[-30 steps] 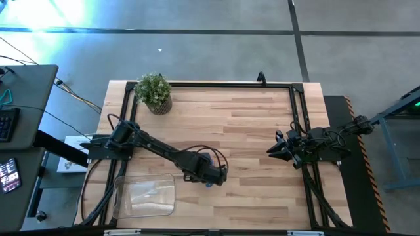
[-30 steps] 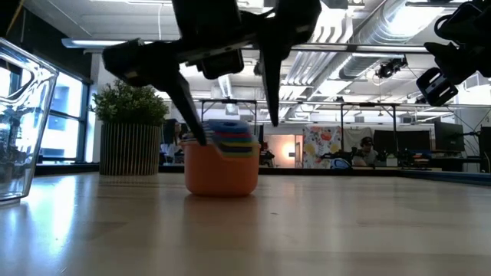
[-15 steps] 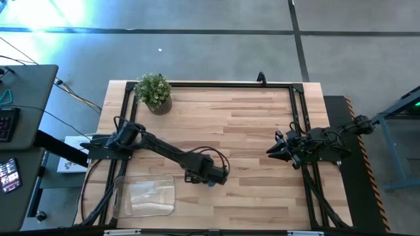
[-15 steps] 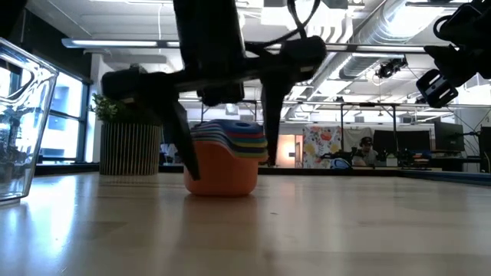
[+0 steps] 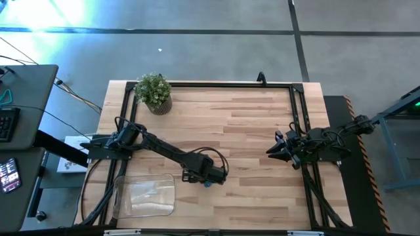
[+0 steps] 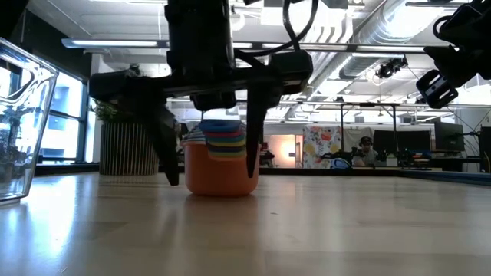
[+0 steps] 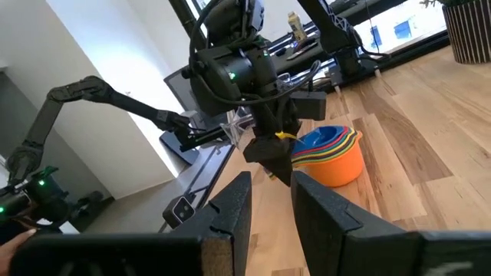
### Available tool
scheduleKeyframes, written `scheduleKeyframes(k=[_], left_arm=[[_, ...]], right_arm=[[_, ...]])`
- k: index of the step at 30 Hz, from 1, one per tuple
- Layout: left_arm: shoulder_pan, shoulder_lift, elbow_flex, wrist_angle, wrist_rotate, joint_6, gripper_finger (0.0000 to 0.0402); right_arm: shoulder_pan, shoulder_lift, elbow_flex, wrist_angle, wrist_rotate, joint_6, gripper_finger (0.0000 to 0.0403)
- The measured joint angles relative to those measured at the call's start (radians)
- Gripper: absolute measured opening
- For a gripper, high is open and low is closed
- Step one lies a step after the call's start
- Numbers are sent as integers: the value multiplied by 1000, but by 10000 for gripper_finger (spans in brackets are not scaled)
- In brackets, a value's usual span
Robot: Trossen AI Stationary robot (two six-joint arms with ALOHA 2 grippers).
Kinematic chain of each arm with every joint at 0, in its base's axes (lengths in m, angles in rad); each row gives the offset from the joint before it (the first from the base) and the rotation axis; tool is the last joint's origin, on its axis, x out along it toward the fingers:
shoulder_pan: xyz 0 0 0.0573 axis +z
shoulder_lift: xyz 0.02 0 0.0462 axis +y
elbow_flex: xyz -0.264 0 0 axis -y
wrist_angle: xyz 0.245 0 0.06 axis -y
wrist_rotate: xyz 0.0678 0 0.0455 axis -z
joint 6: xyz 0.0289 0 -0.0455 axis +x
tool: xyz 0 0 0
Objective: Nest measuring cups in basket
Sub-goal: Put the nested measuring cups into the transparent bin
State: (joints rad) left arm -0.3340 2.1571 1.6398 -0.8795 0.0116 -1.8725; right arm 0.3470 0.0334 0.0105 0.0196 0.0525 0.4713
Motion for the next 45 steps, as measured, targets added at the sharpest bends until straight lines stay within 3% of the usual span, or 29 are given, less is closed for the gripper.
scheduleKeyframes(k=[6,19,45], left_arm=[[0,0,-10,-15,-8,33,257],[-1,0,-10,-49,-23,79,133],[-10,-1,-10,-48,-24,179,124]], right_arm=[[0,0,0,0,0,0,87],[0,0,0,0,0,0,87],[0,0,0,0,0,0,87]])
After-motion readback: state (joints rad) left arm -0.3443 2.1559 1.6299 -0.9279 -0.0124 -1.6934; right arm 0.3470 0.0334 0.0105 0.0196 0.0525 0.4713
